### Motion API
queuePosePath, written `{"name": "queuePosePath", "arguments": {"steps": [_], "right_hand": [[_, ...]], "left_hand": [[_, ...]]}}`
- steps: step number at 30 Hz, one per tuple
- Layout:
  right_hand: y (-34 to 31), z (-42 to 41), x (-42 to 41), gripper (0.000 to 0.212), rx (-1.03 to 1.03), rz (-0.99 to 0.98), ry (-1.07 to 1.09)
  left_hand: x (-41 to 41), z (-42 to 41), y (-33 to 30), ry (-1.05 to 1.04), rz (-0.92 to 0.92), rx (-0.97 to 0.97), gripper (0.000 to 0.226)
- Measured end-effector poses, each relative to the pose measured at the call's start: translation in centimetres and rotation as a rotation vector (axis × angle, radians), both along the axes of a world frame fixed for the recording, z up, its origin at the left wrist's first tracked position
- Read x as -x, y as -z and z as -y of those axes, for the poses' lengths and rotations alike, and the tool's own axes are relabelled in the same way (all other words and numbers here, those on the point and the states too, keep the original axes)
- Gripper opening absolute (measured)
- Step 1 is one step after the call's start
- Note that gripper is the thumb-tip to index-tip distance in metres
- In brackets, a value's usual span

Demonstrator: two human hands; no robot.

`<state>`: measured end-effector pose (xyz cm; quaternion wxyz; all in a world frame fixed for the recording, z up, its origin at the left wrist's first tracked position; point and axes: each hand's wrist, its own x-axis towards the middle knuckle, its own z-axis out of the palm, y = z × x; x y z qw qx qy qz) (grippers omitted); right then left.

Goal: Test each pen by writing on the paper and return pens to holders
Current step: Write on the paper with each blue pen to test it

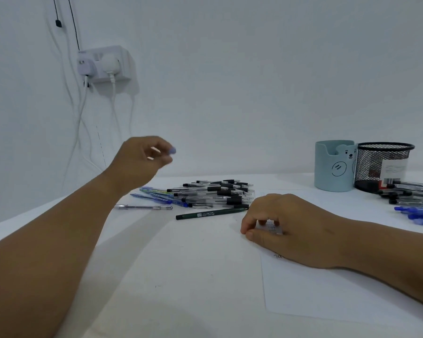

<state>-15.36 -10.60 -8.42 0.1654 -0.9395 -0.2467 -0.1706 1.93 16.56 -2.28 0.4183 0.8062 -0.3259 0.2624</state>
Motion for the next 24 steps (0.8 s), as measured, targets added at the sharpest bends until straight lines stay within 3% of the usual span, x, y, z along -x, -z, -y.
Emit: {"name": "queuePosePath", "arguments": {"steps": [5, 9, 12, 15, 18, 22, 24], "right_hand": [[-0.1, 0.0, 0.1, 0.015, -0.147, 0.017, 0.081], [-0.4, 0.1, 0.1, 0.034, -0.391, 0.128, 0.164], [-0.5, 0.5, -0.1, 0.034, -0.482, 0.206, 0.236], [-0.8, 0.6, 0.1, 0.007, -0.467, 0.251, 0.263], [-1.2, 0.9, 0.1, 0.014, -0.513, 0.235, 0.3], [-2.0, 0.9, 0.4, 0.008, -0.888, 0.011, 0.184], [-1.9, 1.1, 0.7, 0.006, -0.964, -0.042, 0.13]], "left_hand": [[2.8, 3.0, -1.4, 0.266, -0.032, 0.428, 0.018], [5.3, 6.2, -0.7, 0.54, -0.272, 0.498, 0.01], [7.2, 8.4, 0.4, 0.7, -0.41, 0.437, 0.014], [8.7, 10.2, 1.3, 0.795, -0.437, 0.404, 0.019], [9.1, 11.2, 1.8, 0.759, -0.432, 0.35, 0.032], [9.0, 11.5, 3.5, 0.598, -0.285, -0.041, 0.015], [9.3, 11.7, 4.2, 0.565, -0.25, -0.163, 0.009]]}}
